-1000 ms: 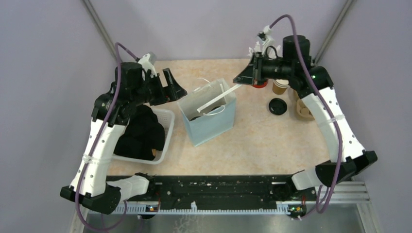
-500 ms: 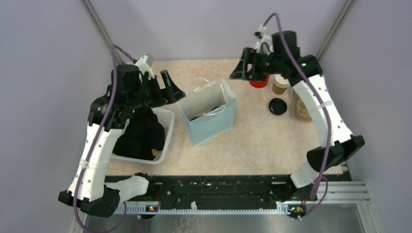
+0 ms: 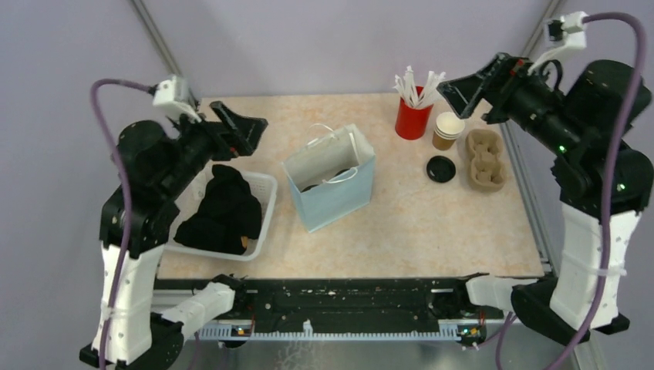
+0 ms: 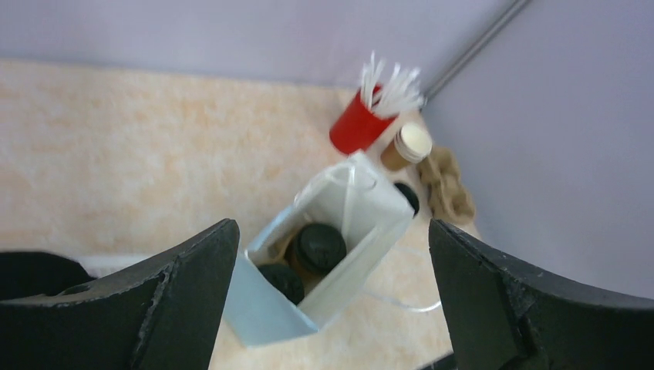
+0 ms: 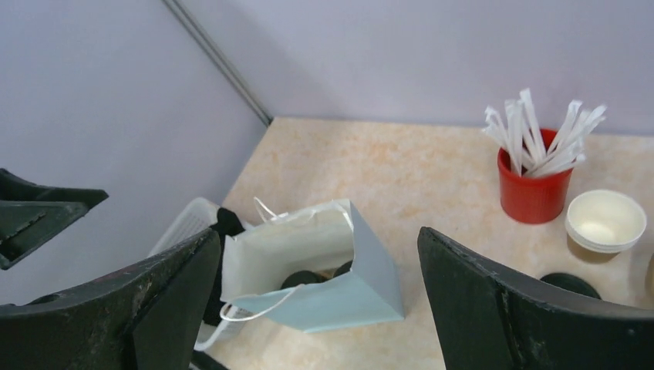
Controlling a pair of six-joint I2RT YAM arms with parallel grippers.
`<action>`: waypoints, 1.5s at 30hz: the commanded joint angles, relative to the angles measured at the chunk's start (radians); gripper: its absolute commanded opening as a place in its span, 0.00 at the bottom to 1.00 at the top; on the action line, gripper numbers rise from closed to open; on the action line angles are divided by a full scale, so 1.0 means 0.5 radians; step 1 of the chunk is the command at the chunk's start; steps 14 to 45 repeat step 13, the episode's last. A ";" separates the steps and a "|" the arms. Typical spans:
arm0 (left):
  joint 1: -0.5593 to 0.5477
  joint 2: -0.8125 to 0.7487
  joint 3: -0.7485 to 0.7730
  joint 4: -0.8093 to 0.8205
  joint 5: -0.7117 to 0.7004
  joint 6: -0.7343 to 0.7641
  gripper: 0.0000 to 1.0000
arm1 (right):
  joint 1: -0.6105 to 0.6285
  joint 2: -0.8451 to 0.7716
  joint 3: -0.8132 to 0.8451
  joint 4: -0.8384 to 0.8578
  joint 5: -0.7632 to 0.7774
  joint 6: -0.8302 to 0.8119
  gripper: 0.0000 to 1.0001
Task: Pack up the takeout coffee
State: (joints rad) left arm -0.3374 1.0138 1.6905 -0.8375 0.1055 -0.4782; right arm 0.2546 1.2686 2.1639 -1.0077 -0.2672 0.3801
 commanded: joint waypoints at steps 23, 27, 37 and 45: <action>0.006 -0.166 0.116 0.497 -0.384 0.174 0.99 | 0.009 -0.067 0.093 0.173 0.286 -0.020 0.99; 0.006 -0.166 0.116 0.497 -0.384 0.174 0.99 | 0.009 -0.067 0.093 0.173 0.286 -0.020 0.99; 0.006 -0.166 0.116 0.497 -0.384 0.174 0.99 | 0.009 -0.067 0.093 0.173 0.286 -0.020 0.99; 0.006 -0.166 0.116 0.497 -0.384 0.174 0.99 | 0.009 -0.067 0.093 0.173 0.286 -0.020 0.99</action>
